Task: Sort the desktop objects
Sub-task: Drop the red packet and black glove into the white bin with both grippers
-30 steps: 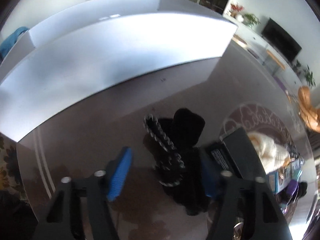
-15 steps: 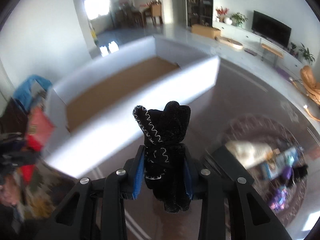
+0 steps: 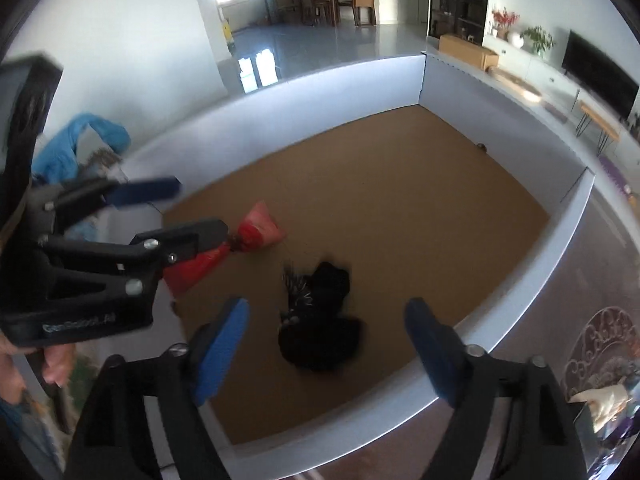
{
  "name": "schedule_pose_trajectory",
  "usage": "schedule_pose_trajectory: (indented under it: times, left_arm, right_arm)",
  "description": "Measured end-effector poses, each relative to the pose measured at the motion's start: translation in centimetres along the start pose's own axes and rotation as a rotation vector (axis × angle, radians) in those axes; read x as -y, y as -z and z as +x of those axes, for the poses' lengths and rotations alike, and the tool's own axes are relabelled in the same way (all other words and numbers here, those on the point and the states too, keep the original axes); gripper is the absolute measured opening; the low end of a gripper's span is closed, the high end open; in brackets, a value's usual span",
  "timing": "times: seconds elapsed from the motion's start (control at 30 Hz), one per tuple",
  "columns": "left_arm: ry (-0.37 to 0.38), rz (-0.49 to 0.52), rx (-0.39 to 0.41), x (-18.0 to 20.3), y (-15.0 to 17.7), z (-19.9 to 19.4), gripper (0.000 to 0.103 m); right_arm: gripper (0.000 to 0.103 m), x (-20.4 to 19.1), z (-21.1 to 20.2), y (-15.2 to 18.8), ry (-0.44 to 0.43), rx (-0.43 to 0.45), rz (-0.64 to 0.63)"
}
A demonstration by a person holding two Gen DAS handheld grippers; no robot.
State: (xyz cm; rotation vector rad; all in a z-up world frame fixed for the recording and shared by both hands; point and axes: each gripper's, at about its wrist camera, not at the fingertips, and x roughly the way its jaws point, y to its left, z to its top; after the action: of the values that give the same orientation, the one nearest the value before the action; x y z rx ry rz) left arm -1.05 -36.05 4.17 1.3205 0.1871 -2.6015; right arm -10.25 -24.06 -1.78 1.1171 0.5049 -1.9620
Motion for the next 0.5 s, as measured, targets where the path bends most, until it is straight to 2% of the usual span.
schedule_pose_trajectory:
  times: [0.13,0.2,0.23,0.3,0.5]
  left_arm:
    - [-0.092,0.098,-0.084,1.1,0.8,2.9,0.087]
    - [-0.133,0.131,-0.071,2.1,1.3,2.6,0.087]
    - [-0.133,0.126,-0.059,2.3,1.3,2.4,0.087]
    - [-0.084,0.104,-0.069,3.1,1.8,2.1,0.087]
    - [-0.048,0.117,-0.02,7.4,3.7,0.4,0.087]
  right_arm:
    - [0.081,-0.3,-0.1,1.4,0.032,-0.006,-0.107]
    - [0.08,-0.2,0.1,1.7,0.042,-0.014,-0.139]
    - [0.08,-0.1,-0.1,1.8,0.043,-0.016,-0.15]
    - [0.08,0.4,-0.2,2.3,0.05,-0.025,-0.152]
    - [0.079,2.6,-2.5,4.7,0.043,-0.014,-0.136]
